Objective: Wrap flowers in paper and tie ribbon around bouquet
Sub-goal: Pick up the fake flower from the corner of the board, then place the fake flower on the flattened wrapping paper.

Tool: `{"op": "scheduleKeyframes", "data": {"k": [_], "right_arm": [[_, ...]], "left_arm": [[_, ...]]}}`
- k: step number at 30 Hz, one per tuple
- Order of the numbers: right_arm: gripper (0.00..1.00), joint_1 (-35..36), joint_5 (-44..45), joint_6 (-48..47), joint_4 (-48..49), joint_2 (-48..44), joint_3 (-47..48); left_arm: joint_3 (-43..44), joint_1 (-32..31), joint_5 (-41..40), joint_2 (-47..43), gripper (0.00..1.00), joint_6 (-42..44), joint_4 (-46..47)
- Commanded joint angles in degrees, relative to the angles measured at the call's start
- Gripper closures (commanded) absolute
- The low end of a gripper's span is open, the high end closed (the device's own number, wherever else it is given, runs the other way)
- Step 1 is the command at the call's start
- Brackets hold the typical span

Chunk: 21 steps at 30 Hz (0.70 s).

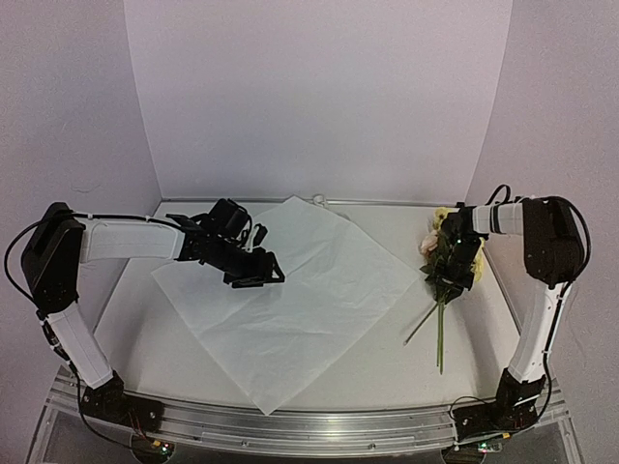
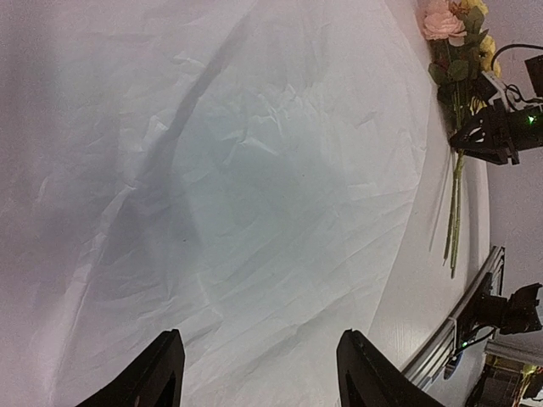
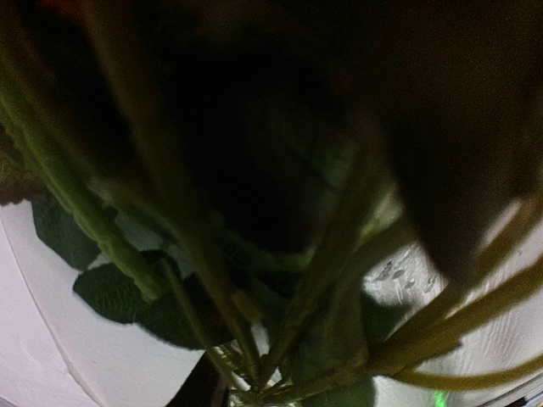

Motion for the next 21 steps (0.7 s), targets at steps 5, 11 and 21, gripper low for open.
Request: {"op": "scheduleKeyframes", "data": {"k": [5, 11, 21], "right_arm": [[1.00, 0.1, -0.9, -0.7, 0.6, -2.2, 0.4], [1.00, 0.1, -2.1, -1.8, 0.3, -8.0, 0.0], [1.00, 3.8, -4.3, -1.3, -1.8, -17.0, 1.9]], "left_arm": [[-1.4, -0.5, 1.2, 1.6, 0.36, -0.8, 2.6], [-0.6, -3.2, -0.6, 6.8, 0.38, -3.2, 3.7], [-2.3, -9.3, -4.8, 10.6, 0.39, -5.5, 2.0]]}}
